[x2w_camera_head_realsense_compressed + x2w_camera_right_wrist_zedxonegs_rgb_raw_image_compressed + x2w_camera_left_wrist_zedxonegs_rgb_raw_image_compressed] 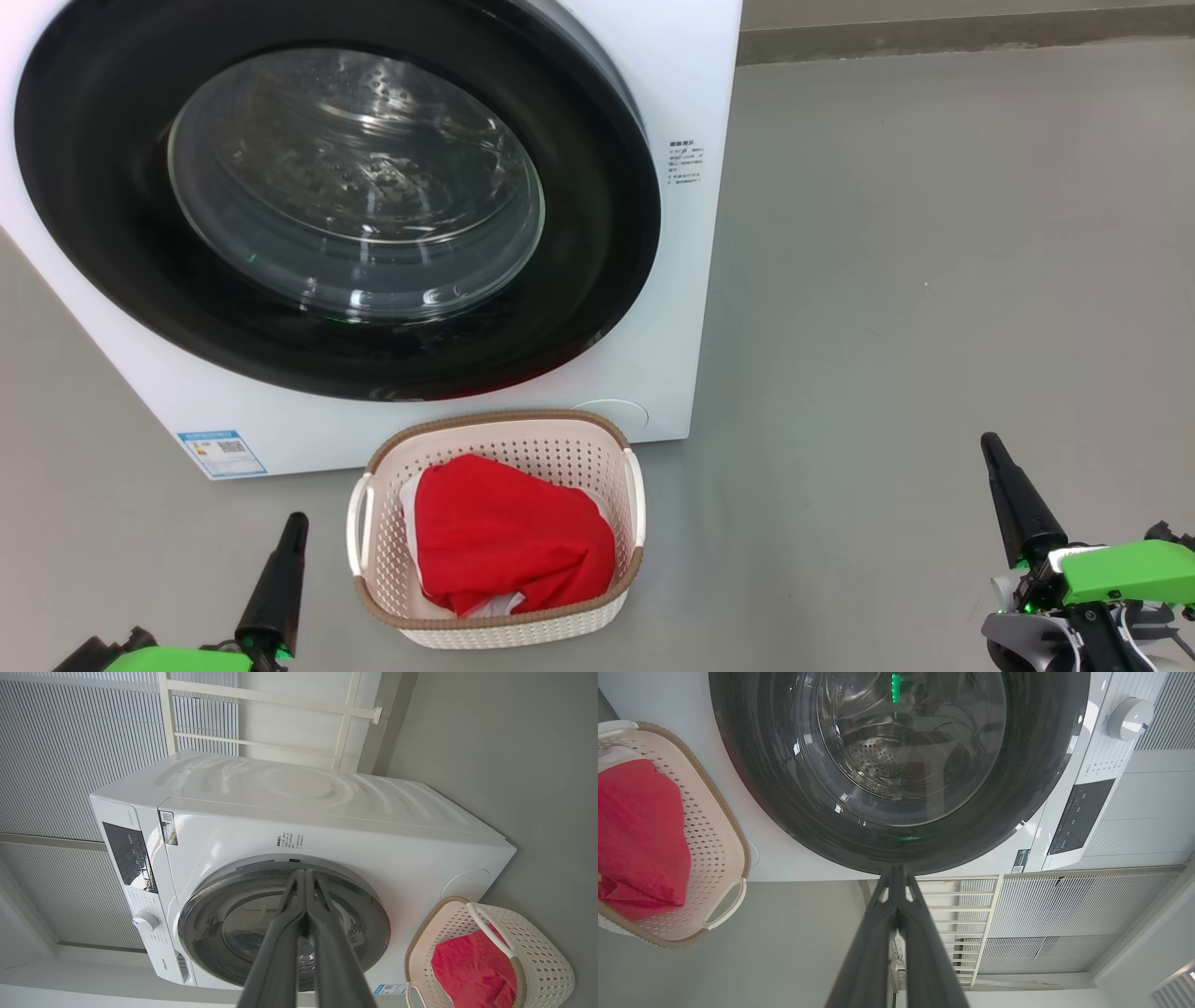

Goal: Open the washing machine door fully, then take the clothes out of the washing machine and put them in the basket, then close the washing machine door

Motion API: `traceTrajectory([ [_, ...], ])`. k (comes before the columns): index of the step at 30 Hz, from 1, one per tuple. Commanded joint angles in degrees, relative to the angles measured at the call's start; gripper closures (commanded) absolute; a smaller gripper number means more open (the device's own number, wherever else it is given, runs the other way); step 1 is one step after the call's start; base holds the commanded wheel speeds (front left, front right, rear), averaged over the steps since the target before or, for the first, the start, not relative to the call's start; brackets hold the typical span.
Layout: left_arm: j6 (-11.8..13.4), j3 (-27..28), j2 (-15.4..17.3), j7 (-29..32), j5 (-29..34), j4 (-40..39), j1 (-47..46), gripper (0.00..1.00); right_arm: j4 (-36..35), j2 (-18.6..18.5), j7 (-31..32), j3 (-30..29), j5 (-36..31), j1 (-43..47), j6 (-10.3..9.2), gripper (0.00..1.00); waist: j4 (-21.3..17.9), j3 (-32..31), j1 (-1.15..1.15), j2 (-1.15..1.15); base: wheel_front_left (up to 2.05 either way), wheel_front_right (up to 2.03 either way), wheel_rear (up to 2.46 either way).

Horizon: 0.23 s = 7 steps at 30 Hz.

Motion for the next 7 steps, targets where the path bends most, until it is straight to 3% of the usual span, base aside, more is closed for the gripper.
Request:
traceTrajectory([
  [1, -0.39, 2.04, 0.52, 0.23, -0.29, -1.20, -2.25, 1.00, -1.48, -0.58, 0.34, 0.86, 0.30, -2.34, -0.04, 1.00, 0.00, 0.00, 0.00, 0.00, 0.00, 0.00, 0.00],
  [7, -0.39, 2.04, 0.51, 0.23, -0.29, -1.20, -2.25, 1.00, -1.48, -0.58, 0.33, 0.86, 0.30, -2.34, -0.04, 1.00, 0.00, 0.00, 0.00, 0.00, 0.00, 0.00, 0.00],
])
